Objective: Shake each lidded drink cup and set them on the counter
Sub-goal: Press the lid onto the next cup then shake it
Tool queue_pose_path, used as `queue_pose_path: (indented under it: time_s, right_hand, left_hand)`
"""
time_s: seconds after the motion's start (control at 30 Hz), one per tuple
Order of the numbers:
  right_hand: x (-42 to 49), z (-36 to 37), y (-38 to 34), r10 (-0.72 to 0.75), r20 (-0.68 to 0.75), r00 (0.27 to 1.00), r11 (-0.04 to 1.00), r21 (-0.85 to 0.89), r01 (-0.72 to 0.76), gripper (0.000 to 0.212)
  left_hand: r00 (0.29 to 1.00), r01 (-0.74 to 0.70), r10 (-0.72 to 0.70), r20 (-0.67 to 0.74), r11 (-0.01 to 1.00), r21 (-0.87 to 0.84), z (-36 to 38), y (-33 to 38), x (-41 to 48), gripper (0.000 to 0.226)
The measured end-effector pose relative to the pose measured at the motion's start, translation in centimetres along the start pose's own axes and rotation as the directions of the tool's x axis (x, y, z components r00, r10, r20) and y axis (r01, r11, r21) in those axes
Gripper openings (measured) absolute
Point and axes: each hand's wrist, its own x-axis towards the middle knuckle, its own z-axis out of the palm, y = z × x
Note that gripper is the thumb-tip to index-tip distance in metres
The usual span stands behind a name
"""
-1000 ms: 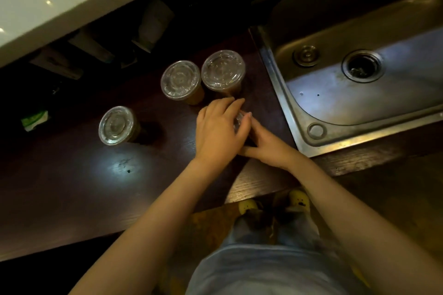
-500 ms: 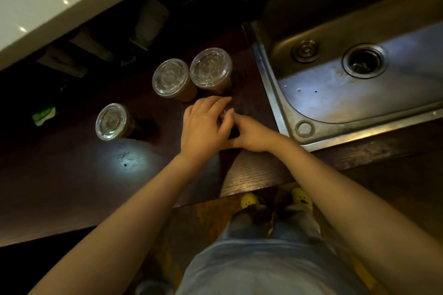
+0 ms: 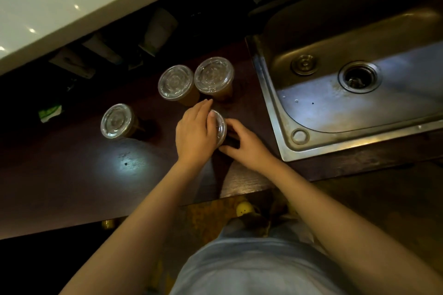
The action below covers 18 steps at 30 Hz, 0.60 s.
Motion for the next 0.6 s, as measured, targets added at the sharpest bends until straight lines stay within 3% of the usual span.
queue_pose_path:
  time_s: [0.13,0.23,0.3,0.4,0.43,0.5,0.6]
  right_hand:
    - [1.4,-1.1,-0.5,0.009,0.191,0.982,0.997,-0.079,0.006,0.082]
    - [2.1,-0.8,-0.8,0.021,0.193,0.981,0.996,-0.084,-0.005,0.082]
    - [1.9,-0.2,-0.7,-0.003,0.102,0.995,0.998,-0.064,0.01,0.08]
    - [1.4,1.6,-0.4,-0.06,-0.063,0.996,0.991,-0.123,0.052,0.079]
    - [1.3,2.2,-0.4,-0.078,-0.089,0.993,0.987,-0.145,0.065,0.079]
    - [1.4,2.3,-0.2,-0.07,-0.079,0.994,0.989,-0.136,0.059,0.079]
    - [1.8,0.4,-0.3,0.015,0.074,0.997,1.0,-0.024,-0.013,0.08]
  left_hand:
    - [0.969,-0.239,0.241,0.052,0.97,-0.048,-0.5,-1.3,0.5,0.045]
    - [0.95,-0.297,0.3,0.087,0.954,-0.039,-0.5,-1.9,0.9,0.044]
    - [0.969,-0.235,0.233,0.078,0.972,0.018,-0.5,-1.6,0.6,0.047]
    - [0.994,0.091,-0.095,0.049,0.993,0.077,0.0,-0.1,0.1,0.05]
    - [0.989,0.14,-0.144,0.041,0.986,0.093,0.2,0.4,0.0,0.05]
    - [0.99,0.142,-0.144,0.014,0.984,0.105,0.5,0.6,0.0,0.05]
    - [0.999,0.03,-0.031,0.013,0.996,0.08,0.1,-0.2,0.2,0.052]
